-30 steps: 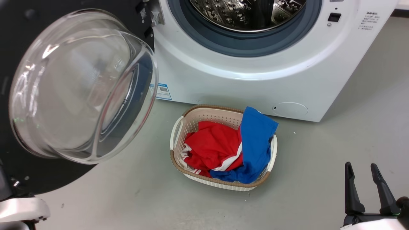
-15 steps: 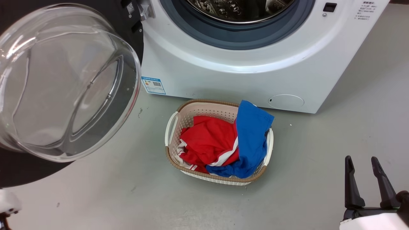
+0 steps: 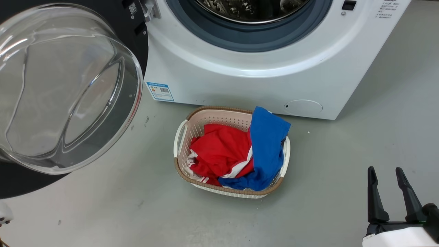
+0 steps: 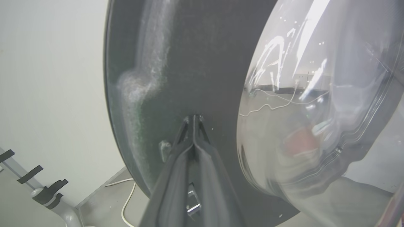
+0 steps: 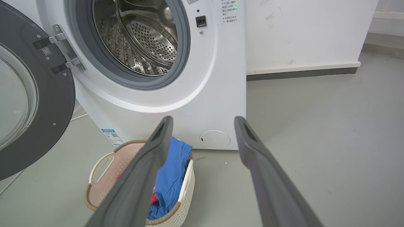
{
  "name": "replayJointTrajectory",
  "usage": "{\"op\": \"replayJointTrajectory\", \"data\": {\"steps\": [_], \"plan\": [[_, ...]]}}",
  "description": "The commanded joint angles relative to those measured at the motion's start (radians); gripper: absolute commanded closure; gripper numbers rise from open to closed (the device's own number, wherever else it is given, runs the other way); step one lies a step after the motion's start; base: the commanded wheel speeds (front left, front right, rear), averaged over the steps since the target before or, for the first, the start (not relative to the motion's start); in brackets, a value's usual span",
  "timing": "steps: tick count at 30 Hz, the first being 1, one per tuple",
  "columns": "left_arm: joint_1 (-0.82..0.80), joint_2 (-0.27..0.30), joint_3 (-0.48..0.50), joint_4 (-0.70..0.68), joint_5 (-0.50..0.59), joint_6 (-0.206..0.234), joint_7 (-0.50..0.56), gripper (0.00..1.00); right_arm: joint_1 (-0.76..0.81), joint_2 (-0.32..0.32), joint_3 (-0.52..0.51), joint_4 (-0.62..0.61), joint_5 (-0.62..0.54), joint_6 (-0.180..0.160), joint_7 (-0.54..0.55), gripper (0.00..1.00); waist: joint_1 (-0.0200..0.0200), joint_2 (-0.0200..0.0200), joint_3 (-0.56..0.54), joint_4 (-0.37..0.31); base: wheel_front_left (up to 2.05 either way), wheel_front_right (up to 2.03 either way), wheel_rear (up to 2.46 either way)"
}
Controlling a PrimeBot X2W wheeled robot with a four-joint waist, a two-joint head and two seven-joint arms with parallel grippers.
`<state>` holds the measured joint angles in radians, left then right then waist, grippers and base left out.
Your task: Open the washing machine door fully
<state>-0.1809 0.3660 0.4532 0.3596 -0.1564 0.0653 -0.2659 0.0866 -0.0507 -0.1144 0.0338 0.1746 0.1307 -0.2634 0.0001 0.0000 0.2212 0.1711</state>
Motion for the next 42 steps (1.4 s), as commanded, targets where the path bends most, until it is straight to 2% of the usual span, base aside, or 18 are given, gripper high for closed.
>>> {"op": "replayJointTrajectory", "data": {"steps": [1,10,17,23,31,38,39,40,41,42], "plan": [[-0.009,0.0,0.0,0.002,0.009,0.001,0.003,1.0,-0.006,0.001,0.003,0.004,-0.002,0.0,-0.002,0.0,-0.0001,0.0,-0.009,-0.002,0.0,0.0,0.0],[0.069,-0.037,-0.025,-0.129,0.069,-0.008,0.002,1.0,0.026,0.001,-0.009,0.006,0.02,0.0,-0.002,0.0,-0.0001,0.0,-0.087,-0.013,0.0,0.0,0.0],[0.123,-0.098,-0.095,-0.3,0.1,-0.034,0.002,1.0,0.05,0.001,-0.012,-0.024,0.009,0.0,-0.002,0.0,-0.0001,0.0,-0.147,-0.016,0.0,0.0,0.0],[0.151,-0.127,-0.178,-0.383,0.135,-0.063,0.002,1.0,0.068,0.001,-0.01,-0.053,-0.007,0.0,-0.002,0.0,-0.0001,0.0,-0.189,-0.031,0.0,0.0,0.0],[0.18,-0.193,-0.318,-0.424,0.148,-0.11,0.002,1.0,0.096,0.001,0.003,-0.101,-0.038,0.0,-0.002,0.0,-0.0001,0.0,-0.22,-0.057,0.0,0.0,0.0],[0.207,-0.238,-0.422,-0.374,0.149,-0.139,0.002,1.0,0.12,0.001,0.013,-0.117,-0.039,0.0,-0.002,0.0,-0.0001,0.0,-0.235,-0.084,0.0,0.0,0.0],[0.211,-0.242,-0.427,-0.367,0.146,-0.138,0.003,0.93,0.123,0.001,0.013,-0.117,-0.037,0.0,-0.002,0.0,-0.0001,0.0,-0.236,-0.088,0.0,0.0,0.0],[0.215,-0.244,-0.432,-0.354,0.148,-0.137,0.003,0.53,0.124,0.001,0.013,-0.117,-0.035,0.0,-0.002,0.0,-0.0001,0.0,-0.237,-0.091,0.0,0.0,0.0],[0.219,-0.248,-0.44,-0.346,0.149,-0.137,0.003,0.01,0.128,0.001,0.012,-0.118,-0.031,0.0,-0.002,0.0,-0.0001,0.0,-0.239,-0.095,0.0,0.0,0.0],[0.22,-0.253,-0.445,-0.339,0.146,-0.136,0.003,0.0,0.133,0.001,0.011,-0.12,-0.029,0.0,-0.002,0.0,-0.0001,0.0,-0.24,-0.098,0.0,0.0,0.0]]}}
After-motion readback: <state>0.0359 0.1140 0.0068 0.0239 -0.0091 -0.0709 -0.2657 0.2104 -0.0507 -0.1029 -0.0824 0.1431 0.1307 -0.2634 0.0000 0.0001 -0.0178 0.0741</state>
